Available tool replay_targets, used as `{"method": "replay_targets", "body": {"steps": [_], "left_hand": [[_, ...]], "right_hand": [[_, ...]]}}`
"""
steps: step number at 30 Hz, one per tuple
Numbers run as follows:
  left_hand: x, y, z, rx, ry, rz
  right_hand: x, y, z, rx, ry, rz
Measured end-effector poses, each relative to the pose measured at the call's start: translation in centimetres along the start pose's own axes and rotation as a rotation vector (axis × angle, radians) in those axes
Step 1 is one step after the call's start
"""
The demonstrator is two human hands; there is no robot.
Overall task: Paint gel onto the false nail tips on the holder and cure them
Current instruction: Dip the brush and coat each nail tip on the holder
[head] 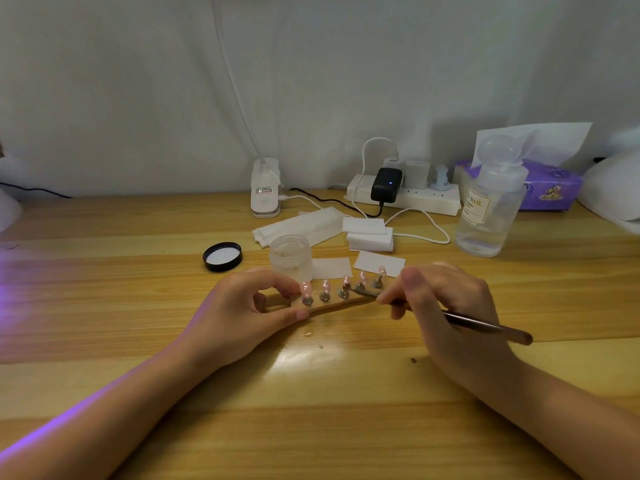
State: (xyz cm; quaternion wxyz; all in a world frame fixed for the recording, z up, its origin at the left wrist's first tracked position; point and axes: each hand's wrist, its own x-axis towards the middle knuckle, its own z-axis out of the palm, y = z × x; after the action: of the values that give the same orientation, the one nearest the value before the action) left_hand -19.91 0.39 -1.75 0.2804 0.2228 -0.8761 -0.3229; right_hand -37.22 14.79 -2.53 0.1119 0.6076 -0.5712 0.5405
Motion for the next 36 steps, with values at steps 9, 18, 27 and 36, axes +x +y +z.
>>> {"method": "replay_targets", "body": {"steps": [9,18,27,36], "left_hand": [[-0.04,-0.07,0.00,0.004,-0.004,0.014],[-0.04,-0.02,-0.02,0.005,-0.003,0.022],[0.03,-0.25,0.07,-0.015,-0.002,0.007],[0.01,-0.19,0.01,-0.002,-0.007,0.020]], "right_hand": [[0.35,0.12,0.15,-0.056,-0.036,-0.049],[0.17,-0.23,0.14,-0.167,0.009,-0.232],[0.12,-0.16,0.24,-0.116,0.018,-0.269],[0.28,-0.05,0.20,-0.148,0.006,-0.263]]}}
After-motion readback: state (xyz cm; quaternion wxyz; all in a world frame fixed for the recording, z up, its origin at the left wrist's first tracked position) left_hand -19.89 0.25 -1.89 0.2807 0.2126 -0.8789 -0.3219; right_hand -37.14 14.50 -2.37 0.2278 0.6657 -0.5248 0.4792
